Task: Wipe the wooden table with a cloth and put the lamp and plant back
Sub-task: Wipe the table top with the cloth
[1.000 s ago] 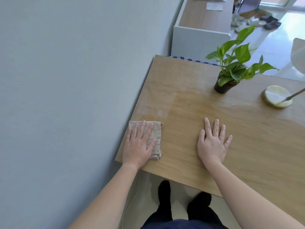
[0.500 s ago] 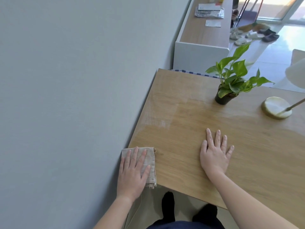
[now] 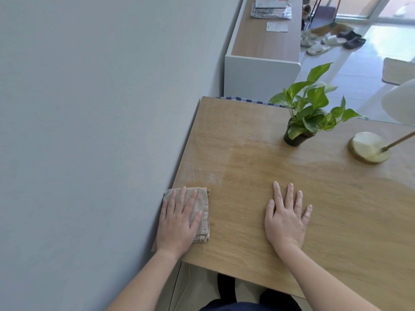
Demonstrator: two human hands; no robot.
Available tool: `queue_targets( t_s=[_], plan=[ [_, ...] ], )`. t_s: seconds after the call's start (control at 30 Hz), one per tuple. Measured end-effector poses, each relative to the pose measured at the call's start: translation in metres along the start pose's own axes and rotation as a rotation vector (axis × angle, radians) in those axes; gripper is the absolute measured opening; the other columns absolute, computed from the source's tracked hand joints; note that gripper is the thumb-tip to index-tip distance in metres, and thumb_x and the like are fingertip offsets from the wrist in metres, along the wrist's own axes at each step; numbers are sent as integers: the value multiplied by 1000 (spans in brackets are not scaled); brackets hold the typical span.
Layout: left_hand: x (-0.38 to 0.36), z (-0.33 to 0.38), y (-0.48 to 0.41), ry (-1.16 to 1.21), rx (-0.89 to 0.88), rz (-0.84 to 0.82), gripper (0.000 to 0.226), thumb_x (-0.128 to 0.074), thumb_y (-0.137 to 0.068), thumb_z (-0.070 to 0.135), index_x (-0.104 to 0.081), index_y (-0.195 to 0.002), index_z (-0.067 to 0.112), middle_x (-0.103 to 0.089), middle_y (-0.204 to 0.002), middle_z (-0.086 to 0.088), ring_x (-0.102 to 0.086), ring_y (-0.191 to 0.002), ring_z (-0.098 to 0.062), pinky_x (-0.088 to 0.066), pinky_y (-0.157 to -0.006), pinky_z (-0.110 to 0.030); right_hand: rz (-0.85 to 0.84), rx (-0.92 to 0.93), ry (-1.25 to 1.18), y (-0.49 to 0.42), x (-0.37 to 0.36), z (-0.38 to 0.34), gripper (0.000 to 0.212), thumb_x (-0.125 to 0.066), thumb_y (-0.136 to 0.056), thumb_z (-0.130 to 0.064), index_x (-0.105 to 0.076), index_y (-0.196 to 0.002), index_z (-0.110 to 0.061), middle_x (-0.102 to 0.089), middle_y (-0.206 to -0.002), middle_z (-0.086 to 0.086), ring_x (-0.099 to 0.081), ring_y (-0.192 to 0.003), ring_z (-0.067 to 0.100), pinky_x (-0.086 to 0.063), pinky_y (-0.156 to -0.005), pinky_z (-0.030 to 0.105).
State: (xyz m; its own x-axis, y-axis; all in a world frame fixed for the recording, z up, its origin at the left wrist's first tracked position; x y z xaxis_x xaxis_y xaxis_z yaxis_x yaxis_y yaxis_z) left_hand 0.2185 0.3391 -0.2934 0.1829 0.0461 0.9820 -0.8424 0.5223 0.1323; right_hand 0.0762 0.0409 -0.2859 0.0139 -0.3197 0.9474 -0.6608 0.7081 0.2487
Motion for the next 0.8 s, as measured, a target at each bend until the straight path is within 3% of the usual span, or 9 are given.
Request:
queue_targets(
  t_s=[0.1,0.27,0.43,0.63,0.8],
  plan=[
    [6,5,-37,19,-11,-11,69,-15,-110,64,8,-171,41,6,-181,5,10,-167,-20,-5,-135,-50,8,5,8,-2,-1,-1,59,-12,-111,-49,12,-164,-50,16,-176,-7,15,-164,21,12,-131,52],
    [13,8,-83,15,-30,-4,69,-15,-108,67,-1,-171,43,-3,-181,5,0,-168,-22,-7,-135,-48,21,-3,20,-4,-2,2,59,-13,-111,-49,10,-165,-51,15,-177,-7,15,-164,20,13,-131,51],
    [17,9,-115,27,-2,-19,69,-10,-107,69,4,-170,45,1,-181,6,6,-168,-21,1,-136,-46,23,-3,16,-5,-3,0,59,-14,-111,-49,10,-165,-51,15,-176,-8,14,-164,21,12,-131,52],
    [14,23,-107,29,39,-29,69,-9,-107,68,6,-170,42,5,-181,2,10,-167,-25,7,-135,-47,20,-8,11,-5,-2,2,59,-14,-111,-49,10,-165,-51,15,-176,-8,13,-164,21,11,-131,52],
    [5,67,-67,14,-88,-71,67,-7,-111,65,18,-168,42,17,-179,3,22,-165,-22,8,-134,-49,15,-13,-3,-3,-3,4,59,-13,-110,-48,10,-165,-51,15,-177,-7,14,-164,21,13,-130,52]
  ],
)
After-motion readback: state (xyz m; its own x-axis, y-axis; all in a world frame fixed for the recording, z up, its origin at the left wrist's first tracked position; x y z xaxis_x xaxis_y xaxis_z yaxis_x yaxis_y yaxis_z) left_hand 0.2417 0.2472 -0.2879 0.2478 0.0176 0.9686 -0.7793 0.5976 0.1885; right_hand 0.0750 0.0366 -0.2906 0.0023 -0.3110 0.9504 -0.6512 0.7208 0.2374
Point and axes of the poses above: each hand's wrist, its own y-axis away from the middle knuckle, its own x-axis out of the back of the hand, z = x × y, the point moved 8 cm from there along -y, towards the middle knuckle
